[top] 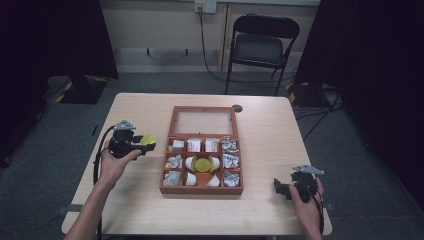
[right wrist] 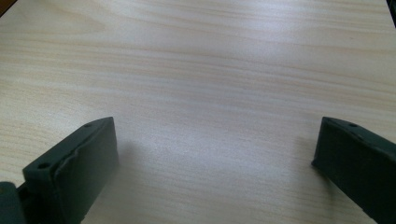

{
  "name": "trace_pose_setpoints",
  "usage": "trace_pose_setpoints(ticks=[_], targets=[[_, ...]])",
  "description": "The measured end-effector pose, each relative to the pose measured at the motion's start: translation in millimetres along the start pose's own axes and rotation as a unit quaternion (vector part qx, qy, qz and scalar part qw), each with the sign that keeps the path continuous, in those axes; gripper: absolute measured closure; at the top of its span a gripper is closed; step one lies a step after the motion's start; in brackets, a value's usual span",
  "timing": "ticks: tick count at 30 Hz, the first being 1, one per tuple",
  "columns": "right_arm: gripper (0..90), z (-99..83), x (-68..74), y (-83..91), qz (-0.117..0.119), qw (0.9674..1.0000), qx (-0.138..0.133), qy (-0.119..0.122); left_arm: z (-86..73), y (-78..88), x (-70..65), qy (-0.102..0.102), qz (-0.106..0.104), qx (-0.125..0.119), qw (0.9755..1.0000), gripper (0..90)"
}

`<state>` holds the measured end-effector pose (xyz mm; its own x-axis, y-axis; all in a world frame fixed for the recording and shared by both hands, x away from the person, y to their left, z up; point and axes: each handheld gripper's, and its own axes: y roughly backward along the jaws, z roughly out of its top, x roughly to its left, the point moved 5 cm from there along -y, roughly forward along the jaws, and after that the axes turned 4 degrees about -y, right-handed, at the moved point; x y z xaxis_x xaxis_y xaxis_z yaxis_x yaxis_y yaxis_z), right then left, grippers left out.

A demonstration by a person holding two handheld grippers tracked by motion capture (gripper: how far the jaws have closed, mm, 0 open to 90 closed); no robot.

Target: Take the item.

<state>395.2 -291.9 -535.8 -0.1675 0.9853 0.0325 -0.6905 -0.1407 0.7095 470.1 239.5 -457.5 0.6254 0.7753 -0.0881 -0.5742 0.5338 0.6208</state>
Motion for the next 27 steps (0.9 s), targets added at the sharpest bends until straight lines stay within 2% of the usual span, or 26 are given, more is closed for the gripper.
trace_pose_setpoints(ticks=[1,3,5,12,15,27], targets=[[0.0,0.0,0.0,0.0,0.0,1.0,0.0,0.0,-1.3,-1.5,0.1,-0.002,-0.002,0.0,1.0,38.2],[0.0,0.0,0.0,0.0,0.0,1.0,0.0,0.0,-4.1,-5.1,1.0,-0.013,0.005,0.01,0.9999,38.2],[0.0,0.0,0.0,0.0,0.0,1.0,0.0,0.0,-6.5,-8.6,2.4,-0.006,0.004,0.011,0.9999,38.2],[0.0,0.0,0.0,0.0,0.0,1.0,0.0,0.0,-20.0,-21.8,8.6,-0.002,0.007,0.038,0.9993,38.2],[0.0,0.0,0.0,0.0,0.0,1.0,0.0,0.0,-22.4,-26.7,7.0,-0.007,0.007,0.051,0.9986,38.2],[0.0,0.0,0.0,0.0,0.0,1.0,0.0,0.0,-29.0,-39.2,4.5,-0.013,0.007,0.073,0.9972,38.1]])
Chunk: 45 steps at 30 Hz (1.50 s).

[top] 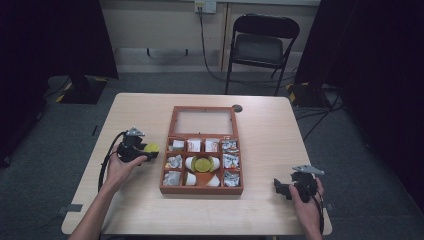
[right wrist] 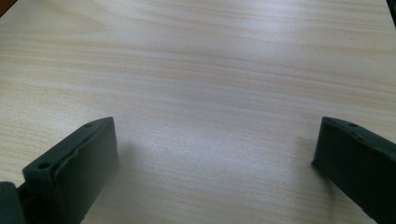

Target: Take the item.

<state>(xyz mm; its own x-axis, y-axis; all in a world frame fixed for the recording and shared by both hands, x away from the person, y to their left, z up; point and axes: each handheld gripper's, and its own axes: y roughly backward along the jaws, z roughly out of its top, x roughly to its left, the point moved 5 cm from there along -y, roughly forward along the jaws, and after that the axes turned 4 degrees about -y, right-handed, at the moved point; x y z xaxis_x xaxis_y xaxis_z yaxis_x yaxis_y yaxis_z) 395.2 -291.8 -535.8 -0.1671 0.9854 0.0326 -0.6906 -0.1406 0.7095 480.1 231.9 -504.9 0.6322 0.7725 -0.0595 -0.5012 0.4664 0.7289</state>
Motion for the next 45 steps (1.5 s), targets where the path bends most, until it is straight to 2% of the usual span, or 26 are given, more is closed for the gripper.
trace_pose_setpoints(ticks=[4,13,19,24,31,34,38,41,43,45], targets=[[0.0,0.0,0.0,0.0,0.0,1.0,0.0,0.0,-1.0,-5.0,-1.3,-0.003,0.002,0.012,0.9999,38.1],[0.0,0.0,0.0,0.0,0.0,1.0,0.0,0.0,-1.8,-4.9,0.9,0.008,-0.005,0.001,1.0,37.2],[0.0,0.0,0.0,0.0,0.0,1.0,0.0,0.0,2.3,-0.5,1.6,0.022,-0.002,-0.017,0.9996,26.1],[0.0,0.0,0.0,0.0,0.0,1.0,0.0,0.0,4.4,3.1,1.2,0.021,-0.004,-0.024,0.9995,22.7],[0.0,0.0,0.0,0.0,0.0,1.0,0.0,0.0,8.5,11.3,-1.2,0.019,-0.003,-0.046,0.9987,20.3],[0.0,0.0,0.0,0.0,0.0,1.0,0.0,0.0,8.8,16.5,-0.7,0.011,-0.002,-0.053,0.9985,17.6],[0.0,0.0,0.0,0.0,0.0,1.0,0.0,0.0,10.7,26.5,-1.9,0.015,-0.003,-0.069,0.9975,17.1],[0.0,0.1,0.0,-0.1,0.001,1.0,0.0,0.0,11.2,32.0,-4.4,0.016,-0.007,-0.072,0.9973,17.1],[0.0,0.1,0.0,-0.1,0.001,1.0,0.0,0.0,9.6,35.5,-7.2,0.005,-0.016,-0.067,0.9977,17.3],[0.0,0.1,-0.1,-0.1,0.001,1.0,0.0,0.0,8.6,38.5,-8.0,0.002,-0.011,-0.067,0.9977,17.6]])
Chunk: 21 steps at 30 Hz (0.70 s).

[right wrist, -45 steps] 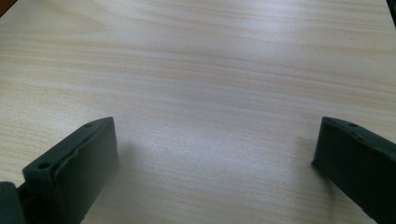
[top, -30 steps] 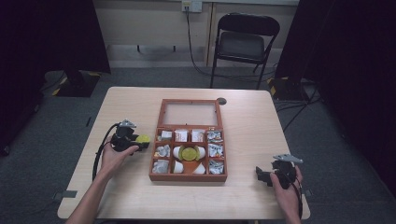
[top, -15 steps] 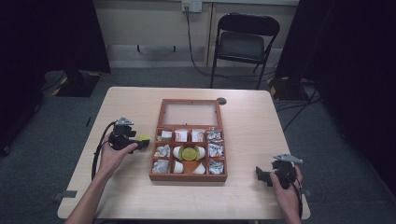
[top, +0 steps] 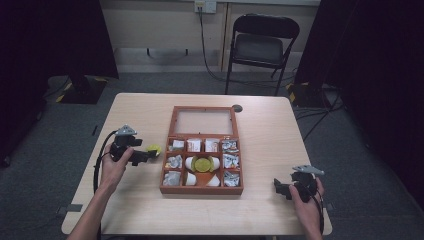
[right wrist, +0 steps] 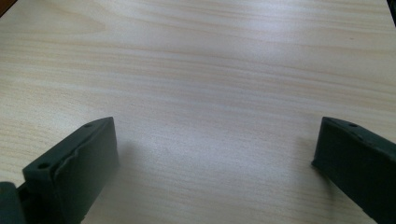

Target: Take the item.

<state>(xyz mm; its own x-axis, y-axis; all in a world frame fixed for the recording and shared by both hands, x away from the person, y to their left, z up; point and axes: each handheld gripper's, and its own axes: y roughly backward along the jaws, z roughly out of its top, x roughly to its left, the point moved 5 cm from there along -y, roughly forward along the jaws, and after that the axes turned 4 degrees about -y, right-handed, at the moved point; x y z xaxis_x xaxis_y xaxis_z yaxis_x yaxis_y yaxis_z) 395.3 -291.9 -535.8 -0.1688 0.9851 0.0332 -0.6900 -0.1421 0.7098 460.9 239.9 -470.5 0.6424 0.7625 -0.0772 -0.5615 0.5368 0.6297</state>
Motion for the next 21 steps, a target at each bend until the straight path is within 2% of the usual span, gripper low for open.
trace_pose_setpoints(ticks=[6,13,15,19,21], targets=[[0.0,0.0,0.0,0.0,0.0,1.0,0.0,0.0,-4.4,15.0,4.8,0.004,0.017,-0.004,0.9998,17.8],[0.0,0.0,0.0,0.0,0.0,1.0,0.0,0.0,-17.1,37.4,20.5,0.022,0.041,-0.009,0.9989,17.0],[0.0,0.0,0.0,0.0,0.0,1.0,0.0,0.0,-21.4,40.9,23.8,0.023,0.04,-0.014,0.9988,16.9],[0.0,0.1,0.0,-0.1,0.0,1.0,0.0,0.0,-31.1,44.3,32.3,0.028,0.056,0.0,0.998,16.5],[0.0,0.2,0.0,-0.2,0.0,1.0,0.0,0.0,-36.5,45.6,37.9,0.037,0.066,0.004,0.9972,16.5]])
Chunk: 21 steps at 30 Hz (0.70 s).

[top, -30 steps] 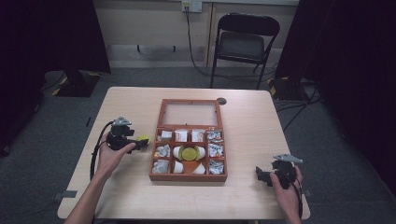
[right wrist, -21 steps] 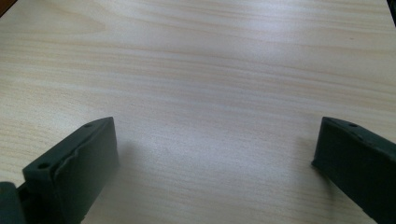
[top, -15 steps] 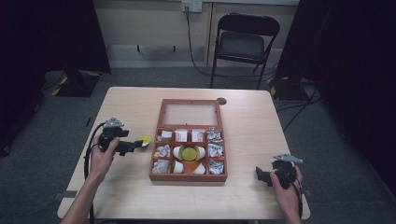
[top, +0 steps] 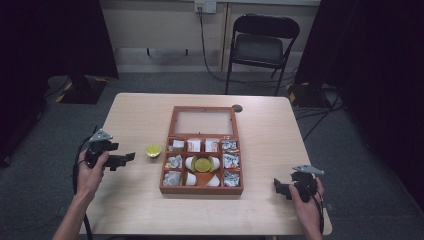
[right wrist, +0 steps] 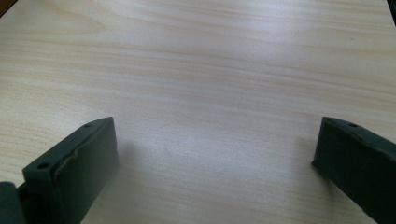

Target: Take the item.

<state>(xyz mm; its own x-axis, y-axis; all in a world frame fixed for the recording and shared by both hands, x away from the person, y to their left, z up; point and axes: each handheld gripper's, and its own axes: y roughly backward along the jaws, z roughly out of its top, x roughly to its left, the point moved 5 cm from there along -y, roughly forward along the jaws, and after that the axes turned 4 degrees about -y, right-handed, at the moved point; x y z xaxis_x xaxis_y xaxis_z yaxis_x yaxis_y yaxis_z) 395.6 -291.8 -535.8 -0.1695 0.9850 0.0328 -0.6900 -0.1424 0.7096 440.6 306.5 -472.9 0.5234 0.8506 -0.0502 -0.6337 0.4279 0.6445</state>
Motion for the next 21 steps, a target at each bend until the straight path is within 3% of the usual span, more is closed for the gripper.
trace_pose_setpoints(ticks=[8,12,15,21], targets=[[0.0,0.0,0.1,-0.1,0.0,1.0,0.0,-0.001,-12.6,0.6,12.6,0.026,0.014,0.007,0.9995,16.8],[0.0,0.0,0.1,0.0,-0.001,1.0,0.0,-0.001,-23.9,0.9,15.6,0.02,0.047,0.036,0.9981,17.2],[0.0,-0.1,0.1,0.0,-0.001,1.0,0.0,-0.001,-35.1,-0.3,19.9,0.042,0.049,0.044,0.997,17.3],[0.0,0.0,0.1,0.0,-0.001,1.0,0.0,-0.001,-53.3,-1.9,23.4,0.05,0.056,0.058,0.9955,17.4]])
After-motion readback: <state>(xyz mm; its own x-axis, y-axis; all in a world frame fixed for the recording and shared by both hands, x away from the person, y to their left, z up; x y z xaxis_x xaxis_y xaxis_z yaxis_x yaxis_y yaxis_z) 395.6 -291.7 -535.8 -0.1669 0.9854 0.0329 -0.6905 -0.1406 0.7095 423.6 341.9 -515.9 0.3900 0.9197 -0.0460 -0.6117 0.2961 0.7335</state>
